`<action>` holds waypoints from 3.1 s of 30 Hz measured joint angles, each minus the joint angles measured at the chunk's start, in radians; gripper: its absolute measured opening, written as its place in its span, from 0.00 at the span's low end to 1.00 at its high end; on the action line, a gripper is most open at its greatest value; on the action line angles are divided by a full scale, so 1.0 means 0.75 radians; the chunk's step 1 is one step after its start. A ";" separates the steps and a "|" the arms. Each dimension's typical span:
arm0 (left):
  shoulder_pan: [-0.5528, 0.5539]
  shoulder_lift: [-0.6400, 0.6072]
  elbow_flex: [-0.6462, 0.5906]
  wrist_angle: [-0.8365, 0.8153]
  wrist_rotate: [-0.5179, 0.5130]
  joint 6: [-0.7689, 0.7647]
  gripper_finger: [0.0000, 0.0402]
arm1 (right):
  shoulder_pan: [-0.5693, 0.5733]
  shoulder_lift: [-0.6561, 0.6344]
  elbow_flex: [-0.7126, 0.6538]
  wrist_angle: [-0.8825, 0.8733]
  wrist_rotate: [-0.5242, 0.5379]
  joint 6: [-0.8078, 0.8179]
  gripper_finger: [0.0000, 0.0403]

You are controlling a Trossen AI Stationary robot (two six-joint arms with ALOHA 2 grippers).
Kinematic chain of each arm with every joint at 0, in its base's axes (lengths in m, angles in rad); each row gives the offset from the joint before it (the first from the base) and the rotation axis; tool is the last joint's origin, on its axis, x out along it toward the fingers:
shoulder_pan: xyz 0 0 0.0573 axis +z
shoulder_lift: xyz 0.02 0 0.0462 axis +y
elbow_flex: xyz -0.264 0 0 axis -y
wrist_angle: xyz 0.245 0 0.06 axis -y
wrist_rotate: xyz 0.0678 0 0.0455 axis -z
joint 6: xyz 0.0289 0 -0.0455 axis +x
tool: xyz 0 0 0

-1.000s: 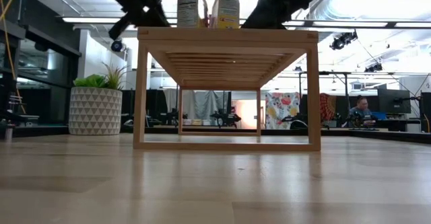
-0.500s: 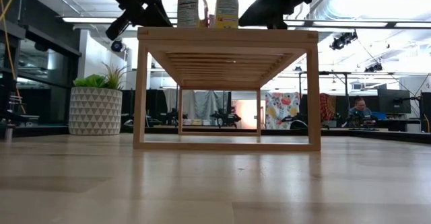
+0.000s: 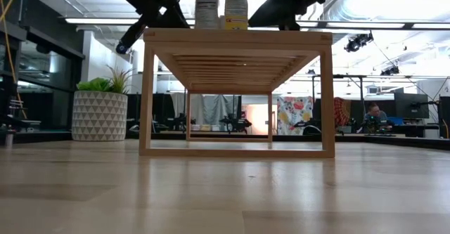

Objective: Stack cereal on shelf
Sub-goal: Put the yellow cereal box on the top shelf and align with the other yellow cereal box, then adjust the cereal boxes on the shelf

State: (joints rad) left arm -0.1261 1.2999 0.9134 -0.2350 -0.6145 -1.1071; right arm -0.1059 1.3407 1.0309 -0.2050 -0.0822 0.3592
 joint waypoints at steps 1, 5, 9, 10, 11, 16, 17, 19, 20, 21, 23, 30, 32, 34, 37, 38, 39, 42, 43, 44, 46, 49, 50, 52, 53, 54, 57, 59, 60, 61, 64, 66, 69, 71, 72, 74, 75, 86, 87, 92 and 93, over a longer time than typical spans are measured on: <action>0.000 0.000 0.000 -0.006 0.000 0.000 0.00 | 0.000 0.000 0.000 0.000 0.000 0.001 0.00; 0.000 -0.014 0.000 -0.006 0.000 0.023 0.00 | 0.000 0.000 0.000 0.000 0.000 0.000 0.00; 0.010 -0.052 0.000 -0.041 -0.003 0.067 0.00 | -0.005 0.000 0.000 0.000 0.000 -0.003 0.00; 0.014 -0.064 0.000 -0.071 -0.003 0.072 0.00 | -0.008 0.000 0.000 0.000 0.000 -0.003 0.00; 0.020 -0.076 0.000 -0.097 -0.008 0.072 0.00 | -0.011 0.000 0.000 0.001 -0.001 -0.002 0.00; 0.052 -0.132 0.000 -0.166 -0.044 0.103 0.00 | -0.019 0.000 0.000 0.019 0.001 -0.002 0.00; 0.061 -0.138 0.000 -0.165 -0.043 0.120 0.00 | -0.019 0.000 0.000 0.021 0.001 -0.002 0.00; 0.079 -0.144 0.000 -0.145 -0.038 0.155 0.00 | -0.019 0.000 0.000 0.025 0.000 -0.002 0.00; 0.087 -0.144 0.001 -0.134 -0.030 0.167 0.00 | -0.019 0.000 0.000 0.029 0.000 -0.002 0.00; 0.095 -0.144 0.002 -0.135 -0.027 0.180 0.00 | -0.018 0.000 0.001 0.036 -0.001 -0.002 0.00; 0.109 -0.143 0.002 -0.131 -0.026 0.189 0.00 | -0.019 0.000 0.001 0.052 0.000 -0.002 0.00; 0.177 -0.143 0.002 -0.133 -0.032 0.250 0.00 | -0.019 0.000 0.002 0.045 0.005 -0.033 0.00; 0.209 -0.143 0.002 -0.131 -0.031 0.286 0.00 | -0.025 -0.005 0.002 0.023 0.006 -0.037 0.00; 0.258 -0.143 0.002 -0.128 -0.011 0.324 0.00 | -0.036 -0.009 0.003 -0.005 0.005 -0.037 0.00; 0.361 -0.143 0.017 -0.098 0.114 0.441 0.00 | -0.066 -0.024 0.003 -0.059 0.010 -0.062 0.00; 0.398 -0.143 0.020 -0.078 0.169 0.485 0.00 | -0.080 -0.032 0.003 -0.071 0.014 -0.070 0.00; 0.434 -0.143 0.024 -0.059 0.223 0.530 0.00 | -0.095 -0.040 0.003 -0.080 0.026 -0.074 0.00; 0.532 -0.143 0.036 -0.057 0.335 0.640 0.00 | -0.147 -0.066 0.003 -0.075 0.070 -0.077 0.00; 0.560 -0.143 0.037 -0.054 0.368 0.667 0.00 | -0.169 -0.073 0.003 -0.078 0.082 -0.077 0.00; 0.588 -0.143 0.037 -0.052 0.407 0.691 0.00 | -0.187 -0.076 0.003 -0.073 0.099 -0.076 0.00; 0.638 -0.142 0.037 -0.027 0.522 0.744 0.00 | -0.225 -0.076 0.004 -0.067 0.108 -0.065 0.00; 0.684 -0.132 0.037 0.035 0.681 0.799 0.00 | -0.263 -0.075 0.004 -0.068 0.105 -0.062 0.00; 0.689 -0.123 0.037 0.052 0.703 0.811 0.00 | -0.273 -0.072 0.004 -0.058 0.103 -0.062 0.00; 0.700 -0.110 0.037 0.073 0.713 0.818 0.00 | -0.289 -0.069 0.004 -0.039 0.101 -0.062 0.00; 0.704 -0.103 0.037 0.094 0.714 0.818 0.00 | -0.296 -0.069 0.004 -0.020 0.099 -0.062 0.00; 0.708 -0.093 0.038 0.118 0.714 0.819 0.00 | -0.302 -0.066 0.004 0.005 0.098 -0.062 0.00; 0.710 -0.062 0.037 0.116 0.740 0.818 0.00 | -0.322 -0.053 0.004 0.046 0.065 -0.059 0.00; 0.709 -0.047 0.037 0.135 0.748 0.816 0.00 | -0.326 -0.037 0.004 0.105 0.047 -0.045 0.00; 0.709 -0.047 0.037 0.133 0.758 0.815 0.00 | -0.332 -0.030 0.004 0.109 0.040 -0.033 0.00; 0.709 -0.047 0.037 0.134 0.760 0.815 0.00 | -0.334 -0.019 0.004 0.120 0.029 -0.029 0.00; 0.708 -0.039 0.037 0.134 0.758 0.783 0.00 | -0.336 0.007 0.004 0.125 0.003 -0.026 0.00; 0.708 -0.039 0.037 0.134 0.739 0.754 0.00 | -0.338 0.013 0.004 0.137 0.003 -0.026 0.00; 0.708 -0.039 0.037 0.133 0.737 0.725 0.00 | -0.338 0.017 0.004 0.124 -0.006 -0.022 0.00; 0.707 -0.039 0.037 0.133 0.734 0.693 0.00 | -0.338 0.017 0.004 0.134 -0.013 -0.024 0.00; 0.704 -0.039 0.037 0.132 0.732 0.676 0.00 | -0.338 0.017 0.004 0.133 -0.024 -0.025 0.00; 0.692 -0.039 0.037 0.132 0.700 0.640 0.00 | -0.338 0.017 0.004 0.130 -0.037 -0.027 0.00; 0.684 -0.039 0.037 0.132 0.675 0.626 0.00 | -0.338 0.017 0.004 0.131 -0.038 -0.028 0.00; 0.603 -0.040 0.037 0.131 0.551 0.489 0.00 | -0.339 0.017 0.004 0.131 -0.043 -0.036 0.00; 0.597 -0.040 0.037 0.131 0.551 0.473 0.00 | -0.339 0.017 0.004 0.131 -0.044 -0.036 0.00; 0.563 -0.040 0.036 0.131 0.541 0.443 0.00 | -0.339 0.017 0.004 0.131 -0.046 -0.032 0.00; 0.555 -0.040 0.036 0.130 0.530 0.438 0.00 | -0.339 0.017 0.004 0.131 -0.049 -0.032 0.00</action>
State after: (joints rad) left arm 0.2905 1.2697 0.9405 -0.1371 -0.2171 -0.7784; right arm -0.3603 1.3533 1.0336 -0.1070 -0.1187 0.3355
